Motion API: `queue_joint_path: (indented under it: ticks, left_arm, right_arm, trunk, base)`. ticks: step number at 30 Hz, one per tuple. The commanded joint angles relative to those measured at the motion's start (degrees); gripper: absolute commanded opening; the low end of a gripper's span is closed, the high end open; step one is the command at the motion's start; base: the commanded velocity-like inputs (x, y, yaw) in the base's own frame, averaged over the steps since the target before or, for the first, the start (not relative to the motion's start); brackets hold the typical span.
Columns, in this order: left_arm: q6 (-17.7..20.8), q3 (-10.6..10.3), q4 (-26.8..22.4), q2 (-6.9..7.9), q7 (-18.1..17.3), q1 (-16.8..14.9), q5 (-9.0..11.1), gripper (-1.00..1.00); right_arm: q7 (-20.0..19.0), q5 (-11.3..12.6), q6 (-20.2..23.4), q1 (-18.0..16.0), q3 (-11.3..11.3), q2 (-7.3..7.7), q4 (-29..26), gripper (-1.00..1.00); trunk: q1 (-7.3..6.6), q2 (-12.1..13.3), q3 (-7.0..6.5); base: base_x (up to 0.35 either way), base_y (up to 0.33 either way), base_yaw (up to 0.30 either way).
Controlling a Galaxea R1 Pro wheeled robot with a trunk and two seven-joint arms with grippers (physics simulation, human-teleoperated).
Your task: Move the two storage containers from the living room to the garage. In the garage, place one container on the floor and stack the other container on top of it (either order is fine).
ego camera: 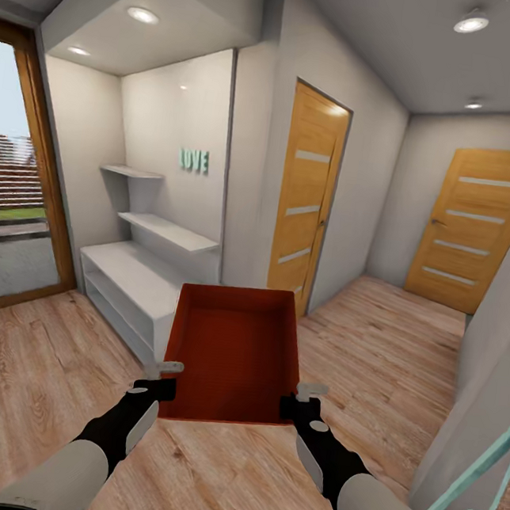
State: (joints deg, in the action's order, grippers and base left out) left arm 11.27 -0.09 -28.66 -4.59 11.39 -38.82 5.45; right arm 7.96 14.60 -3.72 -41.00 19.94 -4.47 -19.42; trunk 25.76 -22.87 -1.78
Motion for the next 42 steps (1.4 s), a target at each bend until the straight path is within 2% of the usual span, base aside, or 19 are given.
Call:
queue_joint_path:
  ticks: [1, 14, 37, 42]
  left_arm:
    - [0.42, 0.97, -0.35, 0.13, 0.57, -0.03, -0.80, -1.00]
    - [0.42, 0.97, -0.35, 0.10, 0.57, -0.03, -0.80, -1.00]
    - [0.42, 0.97, -0.37, 0.10, 0.59, -0.03, -0.80, -1.00]
    - [0.42, 0.97, -0.36, 0.10, 0.57, -0.03, -0.80, -1.00]
  right_arm:
    - [0.37, 0.78, -0.32, -0.04, 0.18, 0.07, 2.56, -1.00]
    - [0.39, 0.78, -0.43, -0.04, 0.10, 0.11, 2.55, -1.00]
    - [0.39, 0.78, -0.27, -0.05, 0.09, 0.07, 2.55, -1.00]
    - [0.39, 0.78, -0.30, -0.04, 0.11, 0.07, 2.55, -1.00]
  trunk:
    - [0.02, -0.05, 0.01]
    - [0.02, -0.05, 0.01]
    - [0.02, -0.05, 0.01]
    - [0.02, -0.05, 0.01]
  base:
    - [0.000, 0.000, -0.268]
    - [0.000, 0.000, -0.068]
    - [0.001, 0.000, -0.242]
    - [0.208, 0.030, -0.142]
